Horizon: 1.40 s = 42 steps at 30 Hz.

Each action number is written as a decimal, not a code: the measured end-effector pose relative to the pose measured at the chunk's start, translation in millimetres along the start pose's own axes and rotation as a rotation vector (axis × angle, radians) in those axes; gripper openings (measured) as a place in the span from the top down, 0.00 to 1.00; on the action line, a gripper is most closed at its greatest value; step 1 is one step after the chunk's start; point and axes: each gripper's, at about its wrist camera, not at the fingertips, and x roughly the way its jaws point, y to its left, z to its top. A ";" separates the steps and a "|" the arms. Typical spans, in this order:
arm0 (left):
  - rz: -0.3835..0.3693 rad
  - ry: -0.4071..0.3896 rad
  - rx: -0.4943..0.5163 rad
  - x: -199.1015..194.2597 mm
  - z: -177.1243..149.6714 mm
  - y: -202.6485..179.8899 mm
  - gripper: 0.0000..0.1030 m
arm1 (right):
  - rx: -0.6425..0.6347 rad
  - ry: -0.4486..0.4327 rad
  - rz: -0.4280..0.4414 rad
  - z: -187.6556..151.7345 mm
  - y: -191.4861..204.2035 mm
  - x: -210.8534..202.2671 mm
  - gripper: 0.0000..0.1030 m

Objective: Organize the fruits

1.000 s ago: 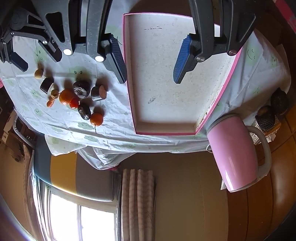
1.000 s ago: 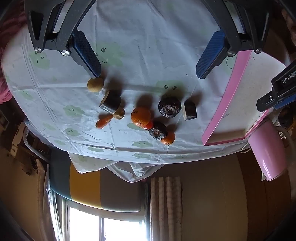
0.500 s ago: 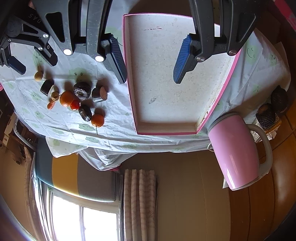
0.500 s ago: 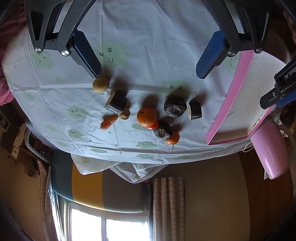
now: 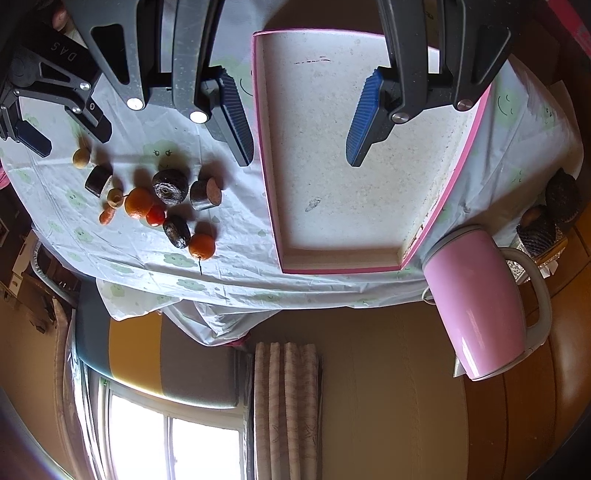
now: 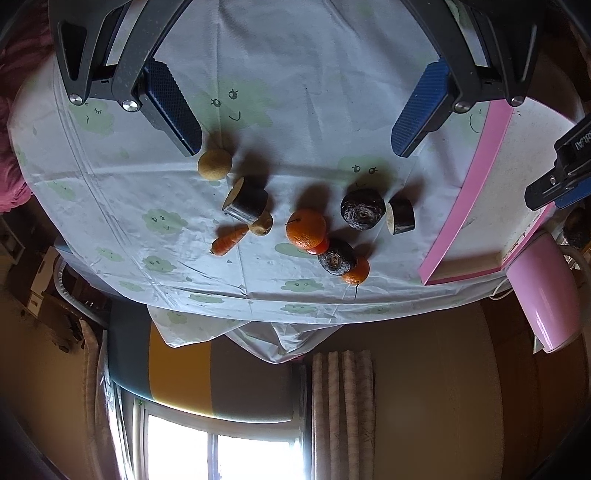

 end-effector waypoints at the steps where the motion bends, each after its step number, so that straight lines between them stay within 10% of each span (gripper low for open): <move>1: -0.002 -0.001 0.001 -0.2 -0.3 -0.4 0.48 | 0.002 -0.002 -0.002 -0.2 -1.1 -0.1 0.00; 22: -0.034 0.008 0.059 0.1 -1.1 -18.7 0.48 | 0.043 -0.018 -0.012 1.3 -27.0 0.4 0.00; 30: -0.238 0.043 0.097 -2.0 -1.8 -34.2 0.48 | 0.128 0.032 0.027 -0.9 -57.6 10.6 0.00; 35: -0.271 0.089 0.140 3.0 -6.8 -48.7 0.48 | 0.205 0.081 0.063 -5.5 -83.2 23.7 0.44; 42: -0.332 0.156 0.119 15.1 -3.7 -48.6 0.48 | 0.173 0.104 0.055 -3.6 -86.6 39.6 0.53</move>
